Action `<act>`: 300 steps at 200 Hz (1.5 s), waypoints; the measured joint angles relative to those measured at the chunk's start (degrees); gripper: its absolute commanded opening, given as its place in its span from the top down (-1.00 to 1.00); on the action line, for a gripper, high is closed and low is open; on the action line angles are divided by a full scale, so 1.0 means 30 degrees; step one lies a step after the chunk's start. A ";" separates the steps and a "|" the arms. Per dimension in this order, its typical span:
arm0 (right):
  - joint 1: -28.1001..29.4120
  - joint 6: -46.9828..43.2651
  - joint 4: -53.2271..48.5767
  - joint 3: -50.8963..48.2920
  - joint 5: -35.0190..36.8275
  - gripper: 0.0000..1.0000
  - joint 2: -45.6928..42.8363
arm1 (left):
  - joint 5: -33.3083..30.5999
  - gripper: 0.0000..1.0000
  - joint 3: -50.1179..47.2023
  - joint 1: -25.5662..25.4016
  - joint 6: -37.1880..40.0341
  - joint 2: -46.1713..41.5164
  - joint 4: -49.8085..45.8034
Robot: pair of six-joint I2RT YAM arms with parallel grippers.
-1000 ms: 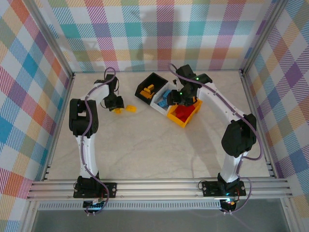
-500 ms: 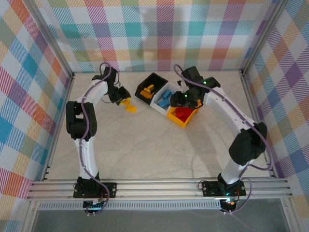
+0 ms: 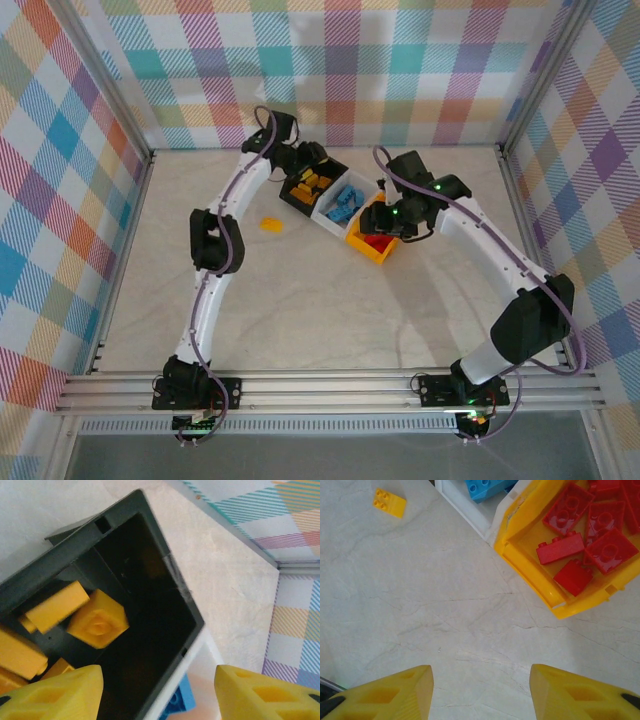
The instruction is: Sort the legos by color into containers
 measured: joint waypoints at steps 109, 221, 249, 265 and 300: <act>0.1552 0.0488 0.1435 -0.0641 -0.1399 -0.13 0.0219 | -0.5435 -0.62 -0.9792 0.0087 0.6288 -0.8269 -0.5355; 0.1770 0.0692 0.1705 -0.0852 -0.1355 -0.25 0.0240 | -0.6878 -0.82 -1.2072 0.0780 1.2036 -0.6892 -0.5865; 0.1770 0.0692 0.1661 -0.1005 -0.1246 -0.26 0.0233 | -0.6900 -0.82 -1.1825 0.0780 1.2837 -0.6193 -0.5865; 0.1770 0.0692 0.1625 -0.1137 -0.1246 -0.25 0.0233 | -0.7038 -0.83 -1.1825 0.0772 1.3202 -0.5938 -0.5865; 0.1770 0.0692 0.1566 -0.1144 -0.1246 -0.22 0.0233 | -0.7402 -0.82 -1.1686 0.0780 1.3755 -0.5588 -0.5843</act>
